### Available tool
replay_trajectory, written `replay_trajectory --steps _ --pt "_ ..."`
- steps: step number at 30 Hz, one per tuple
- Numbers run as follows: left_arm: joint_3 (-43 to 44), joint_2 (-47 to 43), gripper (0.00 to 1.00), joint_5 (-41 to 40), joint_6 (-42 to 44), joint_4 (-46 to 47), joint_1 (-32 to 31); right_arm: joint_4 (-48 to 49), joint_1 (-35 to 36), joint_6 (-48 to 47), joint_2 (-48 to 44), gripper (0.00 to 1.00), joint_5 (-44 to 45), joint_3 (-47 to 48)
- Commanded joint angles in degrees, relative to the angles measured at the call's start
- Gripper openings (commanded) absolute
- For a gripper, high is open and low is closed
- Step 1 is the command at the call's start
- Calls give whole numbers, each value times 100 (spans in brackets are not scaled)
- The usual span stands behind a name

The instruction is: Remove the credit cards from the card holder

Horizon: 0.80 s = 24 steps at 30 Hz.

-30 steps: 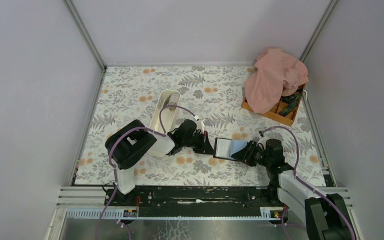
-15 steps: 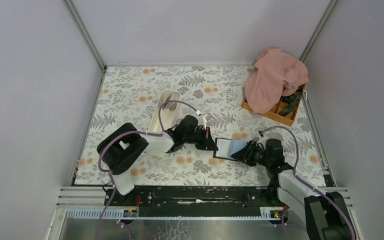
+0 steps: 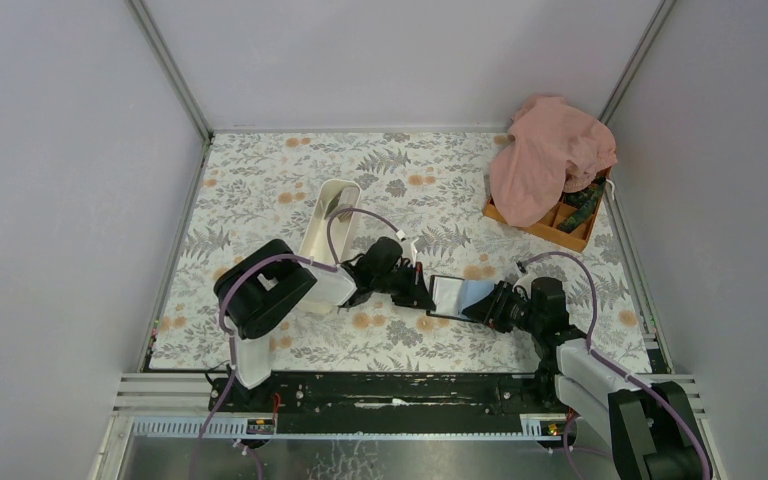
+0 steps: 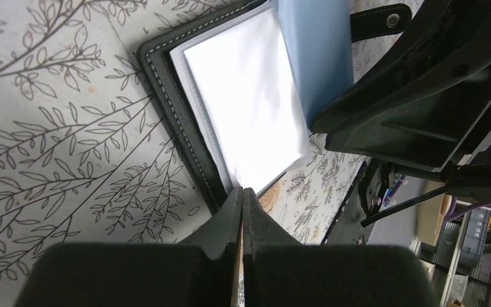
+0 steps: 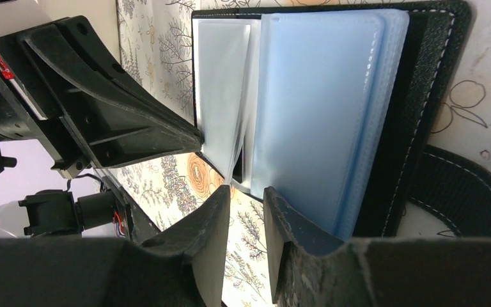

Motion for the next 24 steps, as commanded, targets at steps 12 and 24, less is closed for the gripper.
replay_trajectory --steps 12,24 --pt "-315 293 0 72 0 606 -29 -435 152 -388 250 35 250 357" --pt "-401 218 0 198 -48 779 9 -1761 726 -702 137 36 1328 990"
